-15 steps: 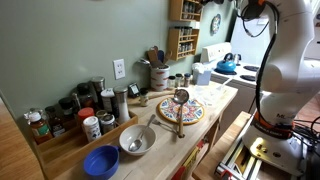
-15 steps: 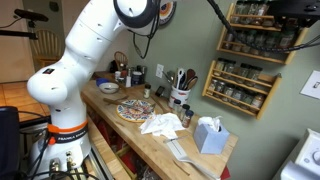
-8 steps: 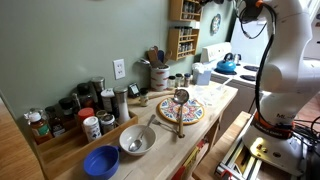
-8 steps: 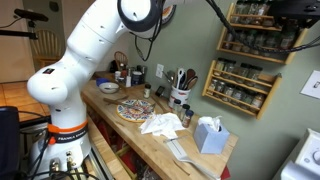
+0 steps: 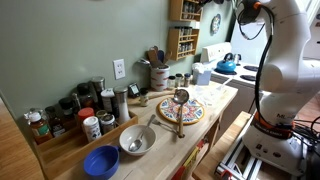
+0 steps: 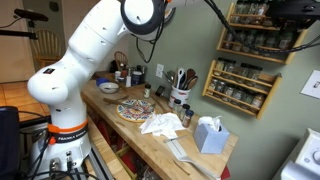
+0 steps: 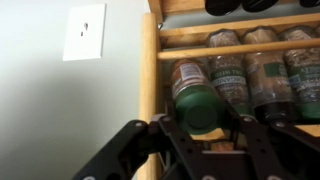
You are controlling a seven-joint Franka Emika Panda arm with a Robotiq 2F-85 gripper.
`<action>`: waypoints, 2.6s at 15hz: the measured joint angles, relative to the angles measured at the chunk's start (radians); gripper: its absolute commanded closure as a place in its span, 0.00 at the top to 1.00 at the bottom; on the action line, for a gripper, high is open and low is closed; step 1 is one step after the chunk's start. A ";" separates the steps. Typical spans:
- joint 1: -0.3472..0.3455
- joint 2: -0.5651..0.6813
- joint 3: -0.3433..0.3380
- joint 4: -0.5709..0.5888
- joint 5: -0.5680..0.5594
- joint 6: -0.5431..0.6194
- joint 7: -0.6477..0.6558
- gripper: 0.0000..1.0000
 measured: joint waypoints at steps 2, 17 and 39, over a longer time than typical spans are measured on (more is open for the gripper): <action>0.000 0.003 0.000 0.006 -0.002 -0.007 0.003 0.75; -0.030 0.006 -0.016 0.029 -0.021 -0.174 0.066 0.35; -0.035 0.043 0.006 0.054 0.089 -0.064 0.102 0.05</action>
